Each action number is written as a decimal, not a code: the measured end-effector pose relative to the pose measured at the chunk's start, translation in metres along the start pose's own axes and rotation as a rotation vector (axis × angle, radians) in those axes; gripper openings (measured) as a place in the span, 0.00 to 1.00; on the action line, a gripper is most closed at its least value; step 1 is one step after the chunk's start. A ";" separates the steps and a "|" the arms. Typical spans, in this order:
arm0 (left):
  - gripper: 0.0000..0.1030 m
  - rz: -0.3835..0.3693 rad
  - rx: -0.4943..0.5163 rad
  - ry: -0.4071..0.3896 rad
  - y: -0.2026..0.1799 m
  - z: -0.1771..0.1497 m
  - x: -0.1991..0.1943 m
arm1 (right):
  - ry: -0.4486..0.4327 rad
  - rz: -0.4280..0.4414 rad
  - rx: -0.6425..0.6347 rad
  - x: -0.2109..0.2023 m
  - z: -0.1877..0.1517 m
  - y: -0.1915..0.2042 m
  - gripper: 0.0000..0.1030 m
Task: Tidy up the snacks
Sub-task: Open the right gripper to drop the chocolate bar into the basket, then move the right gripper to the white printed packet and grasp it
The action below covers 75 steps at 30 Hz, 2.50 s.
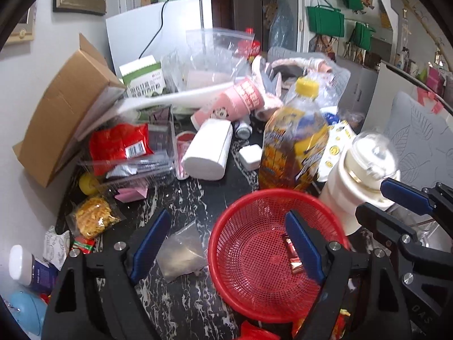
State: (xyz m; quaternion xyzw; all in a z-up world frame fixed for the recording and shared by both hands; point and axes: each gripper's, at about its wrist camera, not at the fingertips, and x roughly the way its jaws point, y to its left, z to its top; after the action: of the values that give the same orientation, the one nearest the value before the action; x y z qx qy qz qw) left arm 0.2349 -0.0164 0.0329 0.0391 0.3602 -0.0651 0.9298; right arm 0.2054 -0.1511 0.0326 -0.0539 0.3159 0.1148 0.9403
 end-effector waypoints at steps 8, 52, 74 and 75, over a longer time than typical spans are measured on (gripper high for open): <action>0.81 -0.022 0.003 -0.071 -0.005 0.004 -0.046 | -0.066 -0.015 -0.004 -0.042 0.004 0.003 0.44; 0.81 -0.212 -0.024 0.014 -0.008 -0.131 -0.151 | 0.010 0.004 0.021 -0.145 -0.126 0.057 0.59; 0.81 -0.138 -0.032 0.199 -0.008 -0.201 -0.090 | 0.238 0.105 0.128 -0.085 -0.194 0.062 0.59; 0.81 -0.132 -0.032 0.205 -0.007 -0.203 -0.088 | 0.244 0.112 0.134 -0.082 -0.196 0.061 0.59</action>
State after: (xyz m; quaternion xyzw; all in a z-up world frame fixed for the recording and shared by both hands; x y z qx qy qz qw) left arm 0.0346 0.0090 -0.0572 0.0071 0.4563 -0.1160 0.8822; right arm 0.0128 -0.1407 -0.0749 0.0130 0.4371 0.1382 0.8886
